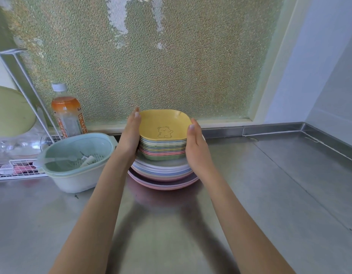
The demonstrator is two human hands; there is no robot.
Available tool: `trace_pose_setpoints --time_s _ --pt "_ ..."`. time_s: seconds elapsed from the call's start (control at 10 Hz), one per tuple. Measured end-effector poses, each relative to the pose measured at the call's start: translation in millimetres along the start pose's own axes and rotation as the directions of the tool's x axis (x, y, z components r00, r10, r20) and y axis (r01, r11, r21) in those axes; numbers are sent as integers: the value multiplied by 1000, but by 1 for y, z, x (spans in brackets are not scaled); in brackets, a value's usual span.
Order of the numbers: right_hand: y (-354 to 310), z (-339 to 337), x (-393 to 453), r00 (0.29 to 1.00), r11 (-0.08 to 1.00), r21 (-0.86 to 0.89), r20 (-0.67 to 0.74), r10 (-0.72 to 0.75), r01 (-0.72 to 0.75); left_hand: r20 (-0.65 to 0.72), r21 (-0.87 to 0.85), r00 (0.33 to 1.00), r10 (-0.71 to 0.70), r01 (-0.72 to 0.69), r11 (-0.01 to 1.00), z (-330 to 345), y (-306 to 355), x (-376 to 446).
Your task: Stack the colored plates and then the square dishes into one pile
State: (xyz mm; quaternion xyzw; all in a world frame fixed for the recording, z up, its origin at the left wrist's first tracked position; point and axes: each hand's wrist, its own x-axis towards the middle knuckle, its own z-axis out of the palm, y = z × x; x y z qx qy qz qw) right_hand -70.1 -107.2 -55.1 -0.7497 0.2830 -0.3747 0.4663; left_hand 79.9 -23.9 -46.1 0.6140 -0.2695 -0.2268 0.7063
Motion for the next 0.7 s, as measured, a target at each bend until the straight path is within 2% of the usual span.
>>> trace_pose_setpoints --time_s 0.1,0.2,0.3,0.5,0.6,0.7 --pt "0 1 1 1000 1000 4 -6 5 -5 -12 2 999 -31 31 1000 2 3 2" --pt "-1 4 1 1000 1000 0 -25 -2 2 -76 22 996 41 -39 999 6 3 1" --pt "0 5 2 1000 1000 3 -29 3 -3 -97 5 995 36 -36 999 7 -1 2" --pt "0 3 1 1000 1000 4 -21 -1 1 -80 -71 997 22 -28 997 2 -2 5" --pt "-1 2 0 1000 1000 -4 15 2 -2 -133 52 989 71 -65 997 3 -1 2" --pt "-8 -11 3 1000 1000 11 -1 -24 24 -160 438 863 479 -373 818 -15 33 -12"
